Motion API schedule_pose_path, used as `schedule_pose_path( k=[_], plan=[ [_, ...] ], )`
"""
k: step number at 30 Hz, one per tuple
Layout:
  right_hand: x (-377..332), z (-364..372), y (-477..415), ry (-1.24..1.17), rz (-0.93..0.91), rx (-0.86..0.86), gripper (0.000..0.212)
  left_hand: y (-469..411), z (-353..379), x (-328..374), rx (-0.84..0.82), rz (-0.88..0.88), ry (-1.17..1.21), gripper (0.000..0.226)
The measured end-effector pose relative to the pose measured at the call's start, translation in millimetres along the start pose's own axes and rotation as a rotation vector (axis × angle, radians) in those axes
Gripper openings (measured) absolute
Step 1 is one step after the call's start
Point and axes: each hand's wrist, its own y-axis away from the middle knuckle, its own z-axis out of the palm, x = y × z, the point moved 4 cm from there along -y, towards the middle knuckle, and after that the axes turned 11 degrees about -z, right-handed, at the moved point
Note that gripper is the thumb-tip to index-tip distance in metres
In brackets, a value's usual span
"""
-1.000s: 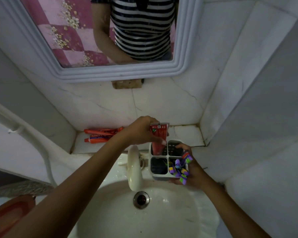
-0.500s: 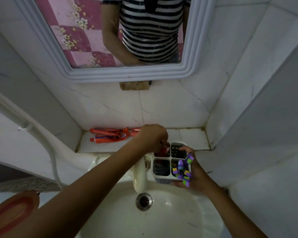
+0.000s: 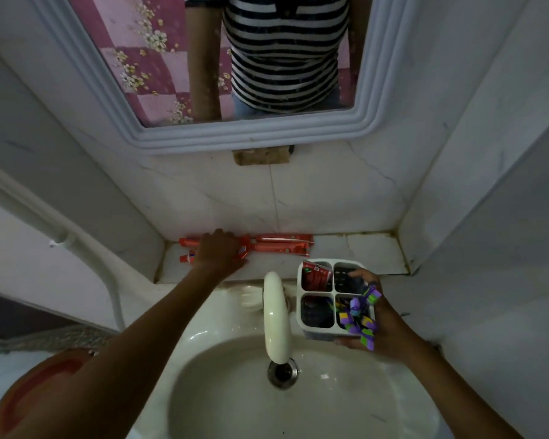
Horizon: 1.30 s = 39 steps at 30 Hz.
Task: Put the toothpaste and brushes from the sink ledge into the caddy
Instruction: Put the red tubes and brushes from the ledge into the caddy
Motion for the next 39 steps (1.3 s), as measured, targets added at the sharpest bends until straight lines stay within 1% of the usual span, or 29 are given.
schedule_pose_path(
  k=[1,3,6,8,9,11,13,16,17,19,21,22,23,25,26,28,31,34,37,38,39],
  plan=[
    [0,-2,1,0.04,-0.009,0.033,0.042,0,4,5,0.011,0.019,-0.039,0.042],
    [-1,2,5,-0.052,0.019,-0.019,0.04,-4,6,14,0.008,0.004,-0.061,0.042],
    [-7,3,6,-0.004,0.032,0.051,0.048,-8,5,24,0.026,0.01,-0.114,0.029],
    [-5,3,3,0.031,0.0,0.056,0.05,-8,3,29,0.035,0.046,-0.147,0.028],
    [-4,0,2,0.052,-0.02,0.062,0.048,-7,0,29,0.053,0.042,-0.122,0.026],
    [-2,-4,1,0.093,-0.057,0.047,0.04,-7,-11,24,0.101,-0.018,0.005,0.023],
    [-1,-7,2,0.152,-0.116,0.043,0.028,-9,-26,18,0.146,-0.09,0.18,0.024],
    [2,-17,-5,0.191,-0.155,0.03,0.048,-6,-52,7,0.179,-0.147,0.373,0.024],
    [4,-21,-7,0.186,-0.143,0.026,0.052,-4,-62,2,0.189,-0.168,0.41,0.023],
    [8,-29,-10,0.172,-0.098,0.034,0.057,4,-85,-7,0.234,-0.198,0.499,0.027],
    [11,-40,-13,0.136,-0.13,0.088,0.064,14,-112,-8,0.28,-0.171,0.647,0.032],
    [12,-44,-14,0.123,-0.15,0.11,0.065,19,-127,-3,0.306,-0.129,0.729,0.032],
    [12,-45,-14,0.105,-0.155,0.115,0.06,24,-143,3,0.335,-0.075,0.8,0.031],
    [13,-44,-13,0.092,-0.15,0.131,0.044,32,-171,19,0.364,0.024,0.912,0.028],
    [13,-43,-12,0.079,-0.152,0.14,0.04,36,-182,27,0.352,0.064,0.975,0.027],
    [12,-41,-12,0.038,-0.149,0.141,0.042,42,-197,42,0.279,0.133,1.125,0.024],
    [10,-25,-7,-0.053,-0.097,0.0,0.052,51,-201,65,0.14,0.228,1.253,0.016],
    [11,-14,-1,0.049,-0.07,-0.082,0.053,57,-189,91,-0.005,0.278,1.231,0.015],
    [6,-10,1,0.048,-0.106,-0.181,0.055,57,-171,109,-0.126,0.25,1.216,0.014],
    [5,-9,-2,0.088,-0.095,-0.149,0.051,57,-168,112,-0.113,0.262,1.172,0.014],
    [5,-10,-2,0.103,-0.054,-0.085,0.05,57,-165,115,-0.065,0.291,1.095,0.014]
  ],
)
